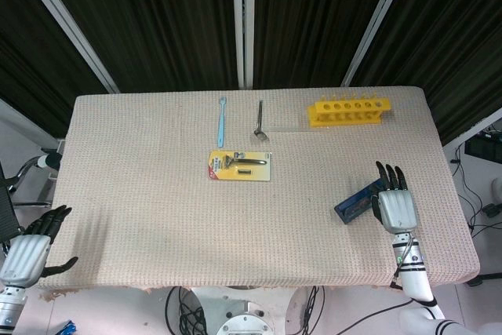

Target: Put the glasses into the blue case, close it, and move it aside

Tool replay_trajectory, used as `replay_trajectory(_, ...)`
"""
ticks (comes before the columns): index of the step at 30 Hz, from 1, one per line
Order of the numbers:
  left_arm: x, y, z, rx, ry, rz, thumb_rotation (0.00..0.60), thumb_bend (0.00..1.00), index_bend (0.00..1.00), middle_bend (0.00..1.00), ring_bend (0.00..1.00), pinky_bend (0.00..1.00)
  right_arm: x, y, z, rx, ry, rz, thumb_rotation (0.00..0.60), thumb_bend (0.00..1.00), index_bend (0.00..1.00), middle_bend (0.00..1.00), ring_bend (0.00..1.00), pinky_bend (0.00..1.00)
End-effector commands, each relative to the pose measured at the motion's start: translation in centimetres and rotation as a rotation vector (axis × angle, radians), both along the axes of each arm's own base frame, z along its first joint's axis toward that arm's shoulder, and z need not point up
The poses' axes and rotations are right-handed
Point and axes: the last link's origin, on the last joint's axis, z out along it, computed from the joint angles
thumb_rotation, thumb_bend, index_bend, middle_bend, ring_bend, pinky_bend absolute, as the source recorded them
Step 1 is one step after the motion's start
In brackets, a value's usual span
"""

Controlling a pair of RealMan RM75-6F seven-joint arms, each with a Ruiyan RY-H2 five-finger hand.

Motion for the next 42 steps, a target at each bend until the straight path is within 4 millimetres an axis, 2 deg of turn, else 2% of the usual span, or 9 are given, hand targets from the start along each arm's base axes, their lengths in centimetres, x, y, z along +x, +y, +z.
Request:
replay_trajectory(1,0.0,0.0,0.0,0.0,0.0,0.001,0.562,0.16,0.06,0.05,0.08,0.2,0.3,-0.4,-0.2,0.0,0.007,0.012,0.6,0.44,0.02,0.0,0.0,0.0)
replay_trajectory(11,0.0,0.1,0.0,-0.004,0.002,0.001,0.564,0.16,0.06,0.05,0.08,0.2,0.8,-1.1,-0.4,-0.015,0.012,0.049,0.6,0.34,0.0,0.0,0.0,0.0)
replay_trajectory(19,0.1,0.1,0.1,-0.002,0.003,0.002,0.564,0.16,0.06,0.05,0.08,0.2,1.2,-1.5,-0.7,-0.012,0.02,0.047,0.6,0.34,0.0,0.0,0.0,0.0)
replay_trajectory(23,0.1,0.0,0.1,0.002,0.003,0.002,0.566,0.16,0.06,0.05,0.08,0.2,1.3,-1.3,0.0,-0.034,0.004,0.054,0.6,0.33,0.0,0.0,0.0,0.0)
replay_trajectory(26,0.2,-0.1,0.2,0.005,0.004,0.0,0.565,0.16,0.06,0.05,0.08,0.2,1.3,-0.8,1.5,-0.07,-0.033,0.069,0.6,0.33,0.0,0.0,0.0,0.0)
replay_trajectory(29,0.4,-0.1,0.4,0.016,0.008,-0.006,0.567,0.16,0.06,0.05,0.08,0.2,1.4,0.3,4.2,-0.133,-0.075,0.104,0.6,0.33,0.0,0.0,0.0,0.0)
replay_trajectory(35,1.1,-0.1,0.8,0.045,0.013,-0.026,0.563,0.16,0.06,0.05,0.08,0.2,0.5,4.8,9.8,-0.133,-0.041,0.038,0.6,0.21,0.0,0.0,0.0,0.0)
replay_trajectory(38,1.6,0.0,1.2,0.069,0.017,-0.042,0.562,0.16,0.06,0.05,0.08,0.2,0.3,7.1,11.5,-0.101,-0.03,-0.043,0.6,0.2,0.0,0.0,0.0,0.0)
replay_trajectory(42,2.1,0.3,1.8,0.119,0.027,-0.061,0.562,0.16,0.06,0.05,0.08,0.2,0.2,8.8,12.3,-0.079,-0.045,-0.102,0.6,0.2,0.0,0.0,0.0,0.0)
